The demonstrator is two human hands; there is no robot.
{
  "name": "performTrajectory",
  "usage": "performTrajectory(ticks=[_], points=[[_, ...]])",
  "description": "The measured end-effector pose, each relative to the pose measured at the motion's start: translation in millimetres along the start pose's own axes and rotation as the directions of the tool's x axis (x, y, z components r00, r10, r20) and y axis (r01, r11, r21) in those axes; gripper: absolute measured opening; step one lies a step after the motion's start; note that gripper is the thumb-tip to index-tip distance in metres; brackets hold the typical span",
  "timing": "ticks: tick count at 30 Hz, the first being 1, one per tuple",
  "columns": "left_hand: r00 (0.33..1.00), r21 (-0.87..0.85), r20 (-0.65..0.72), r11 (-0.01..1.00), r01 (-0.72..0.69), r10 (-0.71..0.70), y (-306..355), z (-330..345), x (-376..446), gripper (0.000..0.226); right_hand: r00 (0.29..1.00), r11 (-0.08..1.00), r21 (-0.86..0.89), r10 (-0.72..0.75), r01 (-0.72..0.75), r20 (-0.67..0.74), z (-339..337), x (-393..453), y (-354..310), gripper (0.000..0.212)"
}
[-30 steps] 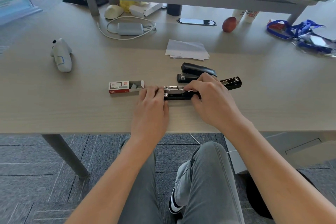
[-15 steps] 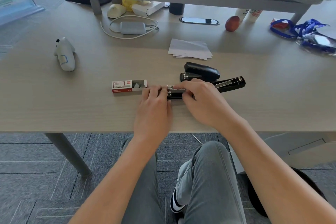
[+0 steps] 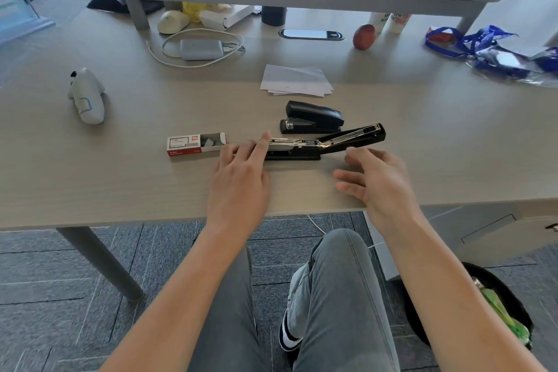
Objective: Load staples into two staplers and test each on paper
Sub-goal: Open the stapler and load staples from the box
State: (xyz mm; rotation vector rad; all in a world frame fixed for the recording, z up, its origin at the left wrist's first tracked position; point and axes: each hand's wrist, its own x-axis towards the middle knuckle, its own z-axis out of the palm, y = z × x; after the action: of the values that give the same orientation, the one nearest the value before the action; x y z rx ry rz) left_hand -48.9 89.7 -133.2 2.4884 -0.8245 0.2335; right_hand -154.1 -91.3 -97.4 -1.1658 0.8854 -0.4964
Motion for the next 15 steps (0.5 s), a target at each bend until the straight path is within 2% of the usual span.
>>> performTrajectory(ticks=[2,4,6,8,11,13,15], points=[[1.000,-0.001,-0.006,1.000,-0.002,0.002,0,1,0,0.064,1.000,0.998,0.061,-0.014,0.013,0.019,1,6,-3,0.027],[1.000,-0.001,-0.011,1.000,-0.003,0.003,0,1,1,0.065,0.998,0.997,0.049,-0.060,0.059,0.030,5,12,-5,0.012],[1.000,-0.005,-0.011,1.000,-0.008,0.008,-1,2,1,0.066,0.989,0.990,-0.008,-0.140,0.141,0.036,10,18,-5,0.008],[1.000,-0.017,-0.009,1.000,-0.010,0.010,-1,2,0,0.067,0.958,0.950,-0.126,-0.279,0.284,0.061,16,22,-5,0.014],[1.000,-0.051,-0.005,0.999,0.008,-0.008,-1,3,1,0.077,0.847,0.787,-0.313,-0.494,0.532,0.197,28,26,-6,0.024],[1.000,-0.074,-0.018,0.997,0.010,-0.012,0,2,1,0.087,0.766,0.655,-0.398,-0.550,0.643,0.333,37,28,-5,0.030],[0.999,-0.099,-0.038,0.995,0.004,-0.007,1,1,0,0.093,0.701,0.488,-0.505,-0.545,0.712,0.460,45,31,-2,0.034]])
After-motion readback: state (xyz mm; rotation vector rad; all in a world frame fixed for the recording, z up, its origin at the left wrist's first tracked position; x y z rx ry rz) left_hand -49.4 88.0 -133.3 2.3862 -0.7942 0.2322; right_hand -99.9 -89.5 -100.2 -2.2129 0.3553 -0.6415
